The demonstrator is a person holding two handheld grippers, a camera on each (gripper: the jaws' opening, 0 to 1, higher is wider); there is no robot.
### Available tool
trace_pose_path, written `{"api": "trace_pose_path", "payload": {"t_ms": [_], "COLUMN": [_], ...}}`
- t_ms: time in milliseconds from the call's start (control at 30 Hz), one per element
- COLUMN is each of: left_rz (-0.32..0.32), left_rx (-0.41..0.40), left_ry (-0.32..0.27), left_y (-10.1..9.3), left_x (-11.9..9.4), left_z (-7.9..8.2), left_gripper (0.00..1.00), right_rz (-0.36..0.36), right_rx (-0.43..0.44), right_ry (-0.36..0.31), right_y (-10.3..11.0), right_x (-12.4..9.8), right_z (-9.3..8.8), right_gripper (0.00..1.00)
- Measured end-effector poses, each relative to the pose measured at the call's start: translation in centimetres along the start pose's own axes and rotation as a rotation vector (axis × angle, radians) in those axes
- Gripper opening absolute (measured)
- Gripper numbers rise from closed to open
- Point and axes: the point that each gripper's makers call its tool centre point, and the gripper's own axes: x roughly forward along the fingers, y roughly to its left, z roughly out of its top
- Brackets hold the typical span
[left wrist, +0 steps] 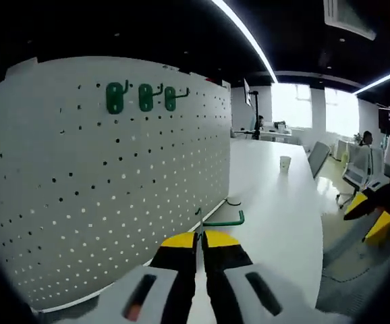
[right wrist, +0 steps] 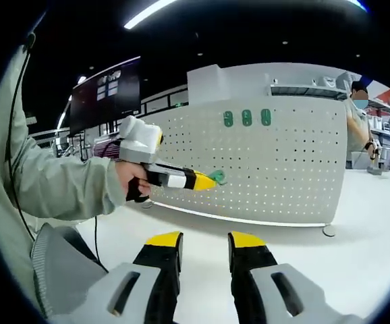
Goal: Insert the hook assembly into the mounting plate slot until the hook locks in place.
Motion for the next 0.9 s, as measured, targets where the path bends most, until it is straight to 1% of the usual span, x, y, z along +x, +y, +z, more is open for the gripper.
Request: {"api": "trace_pose_path", "payload": {"t_ms": [333,467,567,633,733,900], "left_rz": [0.042,0.051,0.041,0.040,0.036,0.036], "left_rx": [-0.019,-0.033,-0.057,-0.053,-0.057,-0.067], "left_ry": [-0.073,-0.121,-0.173,-0.188,-0.229,-0.268], "left_y": [-0.2,-0.6,-1.2,-1.5,-1.9,-2.4], "left_x": [-3.6,-5.2,-6.6,-7.3,-8.6,-9.9], "left_z": [1.9,3.3,4.7,5.2,6.5,7.7], "left_gripper": [0.03,0.03,0.03,0.03,0.03,0.03], "right_rz": [0.022,0.029,0.035,0.037,0.039,0.042], "right_rx": [-0.020,-0.028,-0.039,-0.044,-0.046,-0.055], "right_ry": [0.013,0.018,0.020,0.021,0.021,0.020], "right_y": [0.5,0.7,1.0,1.0,1.1,1.2], "right_x": [0.1,0.1,0.1,0.1,0.1,0.1], "right_z": [-0.2,-0.3,-0.4,-0.4,-0.4,-0.4], "right_gripper": [0.25,0.25,0.25,0.25,0.25,0.25]}}
